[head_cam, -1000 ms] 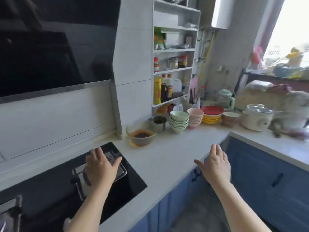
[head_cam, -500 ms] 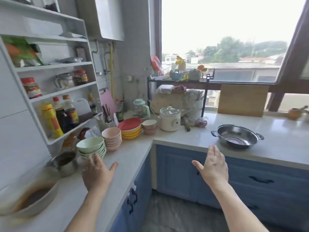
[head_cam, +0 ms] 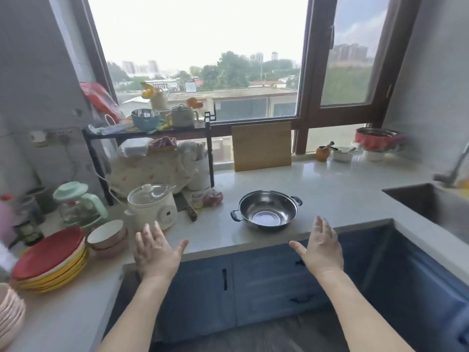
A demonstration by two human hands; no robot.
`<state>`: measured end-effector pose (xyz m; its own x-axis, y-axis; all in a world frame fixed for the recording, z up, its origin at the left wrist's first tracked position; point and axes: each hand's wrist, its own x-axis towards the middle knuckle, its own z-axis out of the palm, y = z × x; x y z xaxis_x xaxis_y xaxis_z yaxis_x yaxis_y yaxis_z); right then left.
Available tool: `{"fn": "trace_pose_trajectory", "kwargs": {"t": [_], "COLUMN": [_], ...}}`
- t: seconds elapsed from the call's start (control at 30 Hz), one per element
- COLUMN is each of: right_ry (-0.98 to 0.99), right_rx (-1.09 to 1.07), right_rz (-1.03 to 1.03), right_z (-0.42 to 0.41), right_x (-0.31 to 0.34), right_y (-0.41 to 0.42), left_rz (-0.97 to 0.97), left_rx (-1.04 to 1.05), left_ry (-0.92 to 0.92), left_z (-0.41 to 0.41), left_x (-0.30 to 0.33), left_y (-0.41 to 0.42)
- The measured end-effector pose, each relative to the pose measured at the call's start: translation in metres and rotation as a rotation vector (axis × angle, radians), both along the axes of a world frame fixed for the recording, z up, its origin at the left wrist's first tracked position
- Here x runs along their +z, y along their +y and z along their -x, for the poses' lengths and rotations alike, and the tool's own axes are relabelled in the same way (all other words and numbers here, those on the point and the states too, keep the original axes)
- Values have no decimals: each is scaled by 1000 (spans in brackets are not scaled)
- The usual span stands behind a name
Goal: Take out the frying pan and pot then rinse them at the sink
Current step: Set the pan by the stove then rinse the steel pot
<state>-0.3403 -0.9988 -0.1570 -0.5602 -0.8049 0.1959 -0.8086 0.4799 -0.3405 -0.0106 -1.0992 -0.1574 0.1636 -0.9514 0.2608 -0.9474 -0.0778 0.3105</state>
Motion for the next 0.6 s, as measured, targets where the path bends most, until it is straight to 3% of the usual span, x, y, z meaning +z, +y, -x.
{"fn": "trace_pose_trajectory", "kwargs": {"t": [0.33, 0.6], "right_ry": [-72, -90], "right_rx": [44, 198], "right_rz": [-55, -238], "right_z": [158, 225], "right_x": [-22, -45], "right_y": [-121, -227], "left_rz": [-152, -290], "left_rx": [-93, -88], "left_ry": [4, -49], "left_z": [181, 244], "left_x": [-30, -57], "left_y": [-119, -189]}}
